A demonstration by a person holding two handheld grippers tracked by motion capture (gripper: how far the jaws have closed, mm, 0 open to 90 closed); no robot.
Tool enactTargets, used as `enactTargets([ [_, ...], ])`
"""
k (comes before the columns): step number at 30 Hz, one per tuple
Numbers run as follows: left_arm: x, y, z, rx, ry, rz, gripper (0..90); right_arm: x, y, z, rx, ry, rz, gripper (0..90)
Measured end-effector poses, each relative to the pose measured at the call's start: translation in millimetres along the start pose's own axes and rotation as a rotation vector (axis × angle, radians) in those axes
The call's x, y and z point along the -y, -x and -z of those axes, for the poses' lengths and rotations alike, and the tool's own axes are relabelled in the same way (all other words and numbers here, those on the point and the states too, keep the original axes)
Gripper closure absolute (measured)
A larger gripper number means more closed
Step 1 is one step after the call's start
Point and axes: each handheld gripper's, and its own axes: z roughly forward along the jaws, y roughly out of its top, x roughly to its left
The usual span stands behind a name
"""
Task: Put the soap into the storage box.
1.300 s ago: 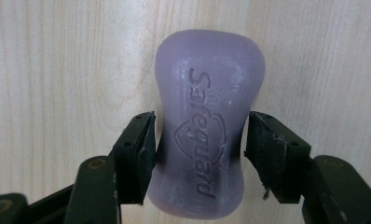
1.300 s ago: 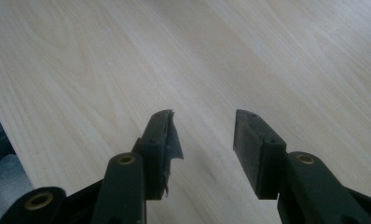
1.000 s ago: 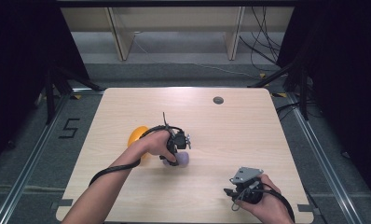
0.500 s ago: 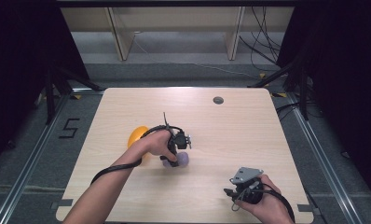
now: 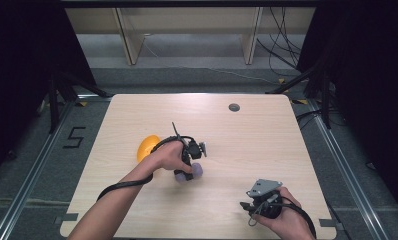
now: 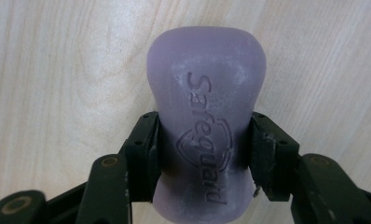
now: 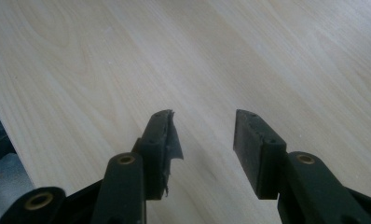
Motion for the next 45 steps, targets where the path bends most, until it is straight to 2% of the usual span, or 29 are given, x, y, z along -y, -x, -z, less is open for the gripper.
enactTargets([
  [2,0.2,0.9,0.0,0.02,-0.008,0.056,48.5,0.0,0.2,0.2,-0.001,0.0,-0.001,57.4],
  [4,0.4,1.0,0.0,0.031,-0.012,0.07,48.5,0.1,0.4,0.1,-0.001,0.001,0.0,57.3],
  [5,1.3,2.4,1.2,0.04,-0.009,0.115,48.5,0.1,0.4,0.1,-0.001,0.001,-0.001,57.2],
  [6,1.3,2.4,1.2,0.04,-0.009,0.115,48.5,0.1,0.4,0.1,-0.001,0.001,-0.001,57.2],
  [7,2.5,4.8,2.5,0.043,-0.011,0.161,48.5,0.1,0.5,0.2,-0.001,0.0,0.001,57.2],
  [11,5.4,6.5,3.9,0.028,0.004,0.253,48.6,0.1,0.5,0.1,-0.001,0.001,0.001,57.1],
  [14,8.3,8.1,5.4,0.042,0.037,0.369,48.7,0.0,0.5,0.0,-0.001,0.001,0.0,57.1],
  [17,11.0,6.8,9.0,0.011,0.085,0.47,48.9,-0.3,1.5,0.5,-0.004,-0.004,0.009,57.1],
  [18,12.0,5.8,10.7,-0.002,0.098,0.497,48.9,-0.2,0.9,0.6,-0.008,-0.006,-0.001,57.0],
  [19,13.1,4.5,12.5,-0.009,0.103,0.531,48.9,-0.3,1.1,0.7,-0.01,-0.008,0.0,57.0],
  [20,14.1,3.8,14.8,-0.009,0.107,0.589,48.9,-0.6,2.1,0.9,-0.009,-0.008,0.013,57.0],
  [21,15.1,2.5,17.4,-0.008,0.102,0.618,48.9,-0.7,2.0,1.1,-0.008,-0.008,0.011,57.1],
  [22,16.4,1.4,19.5,-0.014,0.102,0.622,48.9,-0.2,1.4,-0.1,0.0,0.005,0.007,57.0],
  [24,18.4,1.2,22.3,-0.028,0.127,0.664,48.9,-0.2,1.8,0.1,0.001,0.006,0.01,57.0],
  [26,20.5,0.1,25.3,-0.043,0.127,0.682,48.9,-0.2,2.0,0.1,0.002,0.008,0.009,57.0],
  [28,22.4,-1.5,29.6,-0.039,0.111,0.693,48.9,-0.2,2.1,0.4,0.001,0.008,0.01,57.0],
  [29,23.0,-1.8,31.0,-0.04,0.12,0.705,48.9,-0.8,2.5,1.8,-0.008,-0.005,0.01,57.0],
  [32,25.6,-2.9,33.7,-0.049,0.137,0.716,49.0,-0.4,1.1,1.1,0.001,0.008,-0.006,57.0],
  [33,27.9,-4.5,37.8,-0.052,0.148,0.735,49.0,-0.3,1.5,1.0,0.0,0.011,-0.003,57.0],
  [36,31.1,-6.7,43.2,-0.053,0.14,0.739,49.0,-0.3,1.6,1.0,0.0,0.013,-0.005,57.0],
  [39,36.6,-9.6,51.6,-0.061,0.154,0.754,49.0,-1.0,2.6,2.4,-0.003,0.007,-0.011,56.9],
  [40,37.6,-10.0,52.6,-0.069,0.162,0.763,49.0,-0.9,3.5,1.6,0.006,0.022,-0.002,56.7],
  [41,38.8,-11.1,54.4,-0.067,0.158,0.766,49.0,-0.9,2.4,1.5,0.005,0.024,-0.021,56.5],
  [43,41.4,-12.8,56.8,-0.072,0.161,0.783,49.0,-1.0,2.6,1.9,0.006,0.024,-0.028,55.8],
  [45,44.7,-15.0,58.8,-0.076,0.169,0.788,49.0,-1.7,5.1,3.8,0.005,0.017,-0.013,54.0],
])
